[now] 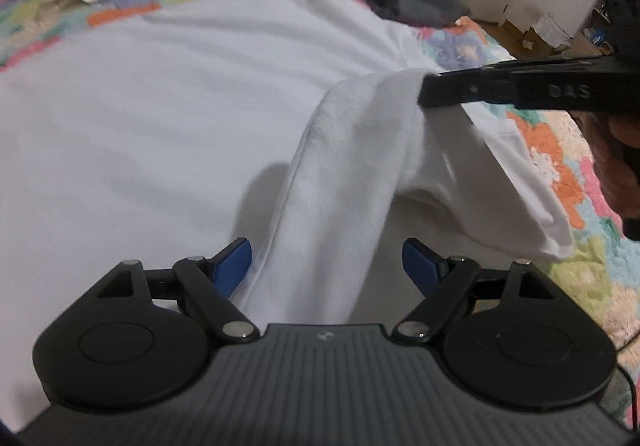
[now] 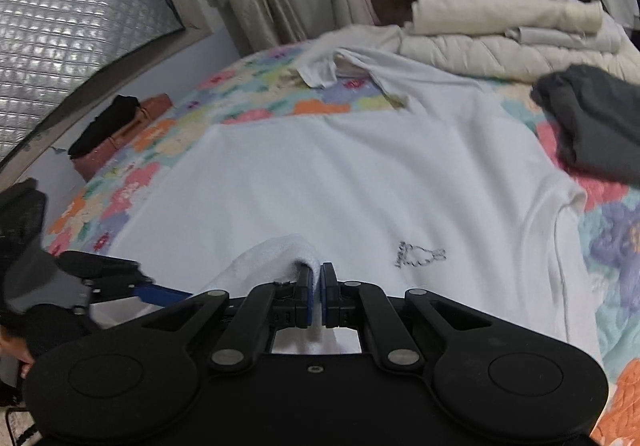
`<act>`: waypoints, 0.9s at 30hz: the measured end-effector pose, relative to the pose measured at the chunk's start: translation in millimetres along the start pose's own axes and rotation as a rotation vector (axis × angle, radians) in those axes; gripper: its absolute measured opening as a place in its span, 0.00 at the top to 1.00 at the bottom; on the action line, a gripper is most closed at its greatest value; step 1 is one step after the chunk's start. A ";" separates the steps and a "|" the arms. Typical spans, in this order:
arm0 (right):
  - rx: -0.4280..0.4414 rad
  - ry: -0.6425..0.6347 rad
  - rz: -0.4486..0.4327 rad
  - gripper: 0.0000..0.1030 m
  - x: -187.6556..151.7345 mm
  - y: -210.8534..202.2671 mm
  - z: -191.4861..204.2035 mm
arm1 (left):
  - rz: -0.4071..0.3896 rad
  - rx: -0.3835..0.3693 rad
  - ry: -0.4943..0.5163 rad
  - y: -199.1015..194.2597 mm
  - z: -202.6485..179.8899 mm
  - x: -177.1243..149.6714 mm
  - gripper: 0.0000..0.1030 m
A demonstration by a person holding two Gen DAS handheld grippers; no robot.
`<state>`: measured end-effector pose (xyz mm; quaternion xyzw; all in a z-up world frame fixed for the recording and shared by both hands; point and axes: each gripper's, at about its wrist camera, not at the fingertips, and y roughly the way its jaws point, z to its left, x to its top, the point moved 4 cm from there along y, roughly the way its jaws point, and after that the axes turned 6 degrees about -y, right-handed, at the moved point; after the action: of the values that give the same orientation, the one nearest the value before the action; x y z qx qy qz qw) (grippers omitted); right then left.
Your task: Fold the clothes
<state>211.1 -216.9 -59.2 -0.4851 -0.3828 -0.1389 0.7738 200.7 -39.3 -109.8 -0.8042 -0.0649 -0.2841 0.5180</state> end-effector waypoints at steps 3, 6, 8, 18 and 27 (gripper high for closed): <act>-0.007 0.022 0.010 0.95 -6.6 4.2 -5.2 | -0.020 -0.067 -0.013 2.0 -1.0 -6.5 0.40; -0.011 0.048 0.016 0.94 -12.9 5.3 -8.4 | -0.025 -0.061 0.061 1.0 -5.9 -14.8 0.69; -0.014 0.056 0.017 0.94 -14.3 5.3 -8.3 | -0.021 -0.080 0.076 1.9 -7.9 -18.6 0.84; -0.049 0.129 -0.023 0.94 -12.5 6.6 5.3 | 0.073 -0.266 -0.329 2.1 39.4 -18.6 0.91; -0.103 0.150 -0.013 0.90 -17.5 13.0 10.7 | 0.022 -0.386 -0.375 -4.7 31.8 -23.1 0.91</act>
<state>202.2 -204.1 -77.9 -0.5099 -0.3195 -0.1995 0.7734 192.0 -5.1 -127.7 -0.9274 -0.0956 -0.1317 0.3369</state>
